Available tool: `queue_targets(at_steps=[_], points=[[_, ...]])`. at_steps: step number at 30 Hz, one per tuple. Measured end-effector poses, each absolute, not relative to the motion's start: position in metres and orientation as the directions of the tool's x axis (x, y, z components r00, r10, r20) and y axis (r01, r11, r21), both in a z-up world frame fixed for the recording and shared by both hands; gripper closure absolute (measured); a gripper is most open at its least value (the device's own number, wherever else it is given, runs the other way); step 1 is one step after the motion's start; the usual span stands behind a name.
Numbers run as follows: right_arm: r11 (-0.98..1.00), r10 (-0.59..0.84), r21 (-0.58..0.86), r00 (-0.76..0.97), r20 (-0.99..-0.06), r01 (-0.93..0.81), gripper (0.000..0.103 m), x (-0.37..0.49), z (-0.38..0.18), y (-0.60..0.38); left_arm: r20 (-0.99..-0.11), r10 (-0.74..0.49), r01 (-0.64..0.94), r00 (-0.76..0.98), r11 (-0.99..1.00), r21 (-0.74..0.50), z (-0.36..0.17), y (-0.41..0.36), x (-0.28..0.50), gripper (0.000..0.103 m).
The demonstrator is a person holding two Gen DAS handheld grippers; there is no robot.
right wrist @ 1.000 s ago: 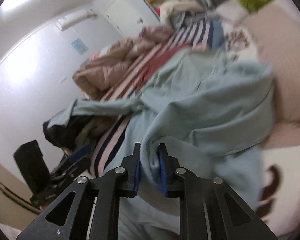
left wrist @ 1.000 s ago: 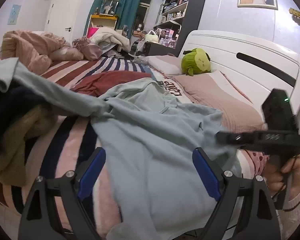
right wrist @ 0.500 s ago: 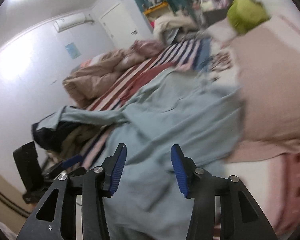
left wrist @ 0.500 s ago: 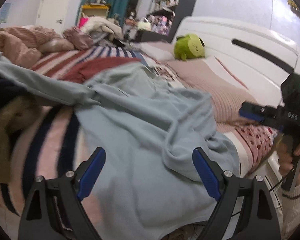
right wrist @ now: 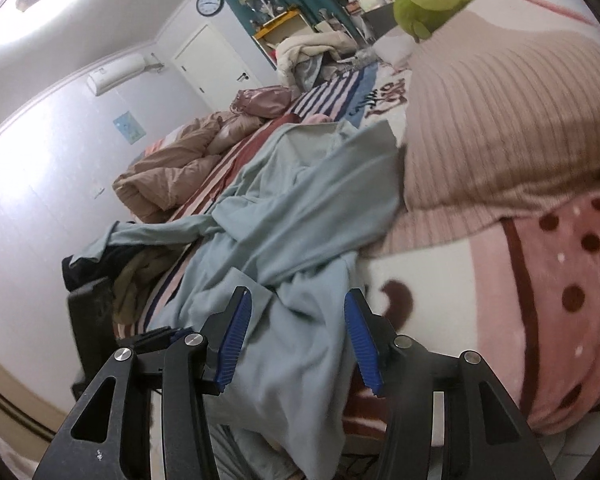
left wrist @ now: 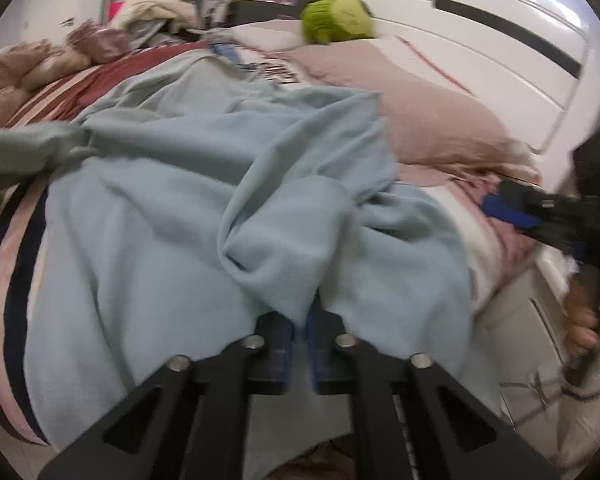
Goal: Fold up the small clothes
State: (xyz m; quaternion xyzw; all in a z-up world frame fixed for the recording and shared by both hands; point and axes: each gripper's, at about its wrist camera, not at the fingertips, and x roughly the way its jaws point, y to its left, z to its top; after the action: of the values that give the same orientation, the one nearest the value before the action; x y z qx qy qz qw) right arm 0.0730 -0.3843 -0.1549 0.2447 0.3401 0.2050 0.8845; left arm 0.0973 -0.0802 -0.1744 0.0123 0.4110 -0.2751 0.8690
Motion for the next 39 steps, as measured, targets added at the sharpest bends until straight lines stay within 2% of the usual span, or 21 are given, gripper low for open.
queue_targets(at_steps=[5, 9, 12, 14, 15, 16, 19, 24, 30, 32, 33, 39], points=[[0.800, 0.517, 0.572, 0.694, -0.501, -0.183, 0.058, 0.068, -0.157, -0.393, -0.710, -0.475, 0.545, 0.520, 0.824, -0.153, -0.151, -0.058, 0.081, 0.101], [0.823, 0.486, 0.543, 0.703, -0.518, -0.169, 0.058, 0.067, -0.157, -0.391, -0.743, -0.312, 0.474, 0.591, 0.880, 0.007, -0.150, -0.037, 0.085, 0.101], [0.867, 0.430, 0.478, 0.702, -0.568, -0.144, 0.058, 0.071, -0.160, -0.383, -0.746, -0.282, 0.415, 0.604, 0.910, -0.007, -0.153, -0.019, 0.091, 0.099], [0.874, 0.421, 0.466, 0.695, -0.583, -0.139, 0.058, 0.073, -0.163, -0.379, -0.730, -0.288, 0.397, 0.620, 0.917, -0.025, -0.155, -0.013, 0.088, 0.079], [0.871, 0.428, 0.471, 0.689, -0.585, -0.140, 0.058, 0.074, -0.164, -0.377, -0.720, -0.294, 0.390, 0.629, 0.920, -0.035, -0.155, -0.011, 0.085, 0.057], [0.868, 0.434, 0.476, 0.685, -0.585, -0.143, 0.058, 0.074, -0.164, -0.376, -0.702, -0.326, 0.396, 0.634, 0.916, -0.068, -0.154, -0.008, 0.083, 0.045], [0.871, 0.434, 0.468, 0.678, -0.593, -0.149, 0.058, 0.075, -0.163, -0.370, -0.673, -0.443, 0.455, 0.592, 0.873, -0.174, -0.154, -0.008, 0.078, 0.043], [0.873, 0.441, 0.461, 0.659, -0.609, -0.159, 0.058, 0.078, -0.166, -0.361, -0.712, -0.407, 0.482, 0.572, 0.869, -0.109, -0.171, -0.027, 0.078, 0.043], [0.871, 0.447, 0.467, 0.641, -0.623, -0.153, 0.058, 0.080, -0.172, -0.357, -0.676, -0.446, 0.478, 0.586, 0.864, -0.156, -0.175, -0.035, 0.093, 0.045], [0.871, 0.445, 0.467, 0.642, -0.624, -0.151, 0.058, 0.079, -0.172, -0.358, -0.663, -0.478, 0.496, 0.576, 0.849, -0.182, -0.171, -0.038, 0.098, 0.070], [0.871, 0.445, 0.468, 0.644, -0.623, -0.149, 0.058, 0.079, -0.171, -0.359, -0.660, -0.486, 0.500, 0.572, 0.845, -0.188, -0.169, -0.040, 0.100, 0.091], [0.869, 0.443, 0.474, 0.648, -0.619, -0.141, 0.058, 0.080, -0.171, -0.361, -0.651, -0.448, 0.486, 0.613, 0.863, -0.136, -0.146, -0.065, 0.118, 0.094]])
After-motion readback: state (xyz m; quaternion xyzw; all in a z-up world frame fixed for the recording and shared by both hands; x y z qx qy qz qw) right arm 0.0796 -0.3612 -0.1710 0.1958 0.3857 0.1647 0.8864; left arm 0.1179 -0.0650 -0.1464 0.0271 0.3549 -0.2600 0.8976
